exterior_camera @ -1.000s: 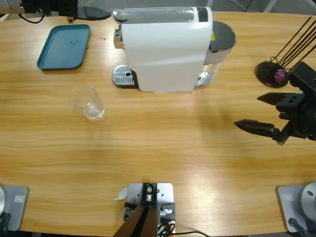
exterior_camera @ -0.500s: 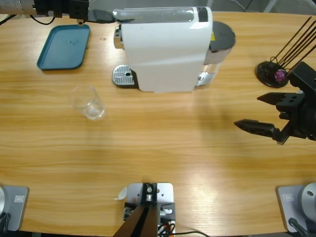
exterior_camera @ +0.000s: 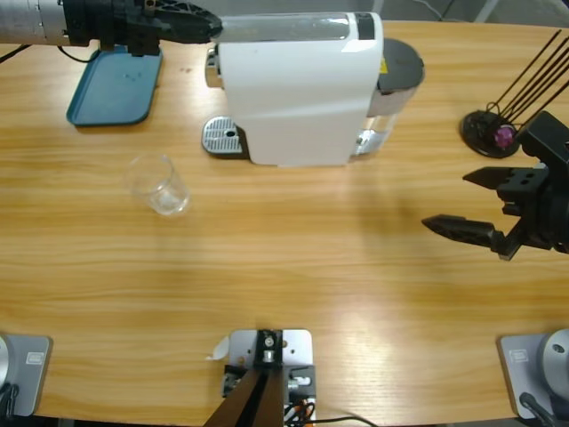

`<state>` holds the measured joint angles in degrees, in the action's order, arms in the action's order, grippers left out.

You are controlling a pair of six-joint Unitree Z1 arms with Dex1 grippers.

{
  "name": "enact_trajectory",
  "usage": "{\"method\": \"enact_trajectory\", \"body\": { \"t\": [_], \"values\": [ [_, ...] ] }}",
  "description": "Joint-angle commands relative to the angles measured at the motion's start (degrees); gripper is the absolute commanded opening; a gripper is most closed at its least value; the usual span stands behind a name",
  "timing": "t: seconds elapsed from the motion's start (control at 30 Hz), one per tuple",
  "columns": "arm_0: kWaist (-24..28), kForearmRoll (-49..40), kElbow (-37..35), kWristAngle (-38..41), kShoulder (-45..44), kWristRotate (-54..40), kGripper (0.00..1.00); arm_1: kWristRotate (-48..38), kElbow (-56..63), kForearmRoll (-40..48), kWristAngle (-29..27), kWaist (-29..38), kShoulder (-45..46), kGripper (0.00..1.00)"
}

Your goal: Pour coffee

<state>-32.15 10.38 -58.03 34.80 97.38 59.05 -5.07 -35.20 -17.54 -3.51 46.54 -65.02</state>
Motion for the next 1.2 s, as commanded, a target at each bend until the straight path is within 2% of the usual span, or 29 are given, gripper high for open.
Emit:
{"method": "enact_trajectory", "body": {
  "t": [0.03,0.3,0.6,0.73,0.77,0.8,0.83,0.87,0.93,1.07,1.13,1.2],
  "values": [
    [-0.55,0.53,1.30,-0.23,-3.74,-0.60,0.000,-0.55,0.69,0.49,-0.09,0.22,1.30,0.850],
    [-0.62,-1.73,0.35,-1.14,-8.72,-0.51,0.000,-0.53,0.74,0.49,-0.09,0.22,1.39,0.849],
    [-2.48,-1.77,-4.44,-1.21,-4.23,-0.39,0.000,-0.52,0.74,0.49,-0.09,0.22,1.60,0.849],
    [-1.83,-2.03,-0.84,-2.25,-5.92,-0.51,0.000,-0.48,0.74,0.49,-0.09,0.22,1.69,0.849],
    [-1.62,-2.03,0.56,-2.51,-6.50,-0.64,0.174,-0.50,0.74,0.49,-0.09,0.22,1.65,0.849],
    [-1.34,-2.03,2.09,-2.60,-7.08,-0.64,0.524,-0.50,0.74,0.49,-0.09,0.22,1.65,0.849],
    [-1.20,-2.01,3.61,-3.13,-7.73,-0.60,0.695,-0.48,0.74,0.49,-0.09,0.22,1.62,0.849],
    [-1.18,-1.98,4.91,-3.74,-8.33,-0.58,0.770,-0.50,0.74,0.49,-0.09,0.22,1.58,0.849],
    [-1.18,-1.91,6.59,-3.92,-8.86,-0.25,0.850,-0.46,0.74,0.49,-0.09,0.22,1.46,0.849],
    [-0.55,-1.56,6.91,-4.29,-9.23,-0.22,0.931,-0.46,0.74,0.49,-0.09,0.22,1.39,0.849],
    [0.17,-1.50,6.72,-4.30,-9.12,-0.36,0.927,-0.46,0.74,0.49,-0.09,0.22,1.39,0.849],
    [0.61,-1.47,6.58,-4.30,-8.56,-0.57,0.817,-0.46,0.74,0.49,-0.13,0.22,1.39,0.849]
  ]
}}
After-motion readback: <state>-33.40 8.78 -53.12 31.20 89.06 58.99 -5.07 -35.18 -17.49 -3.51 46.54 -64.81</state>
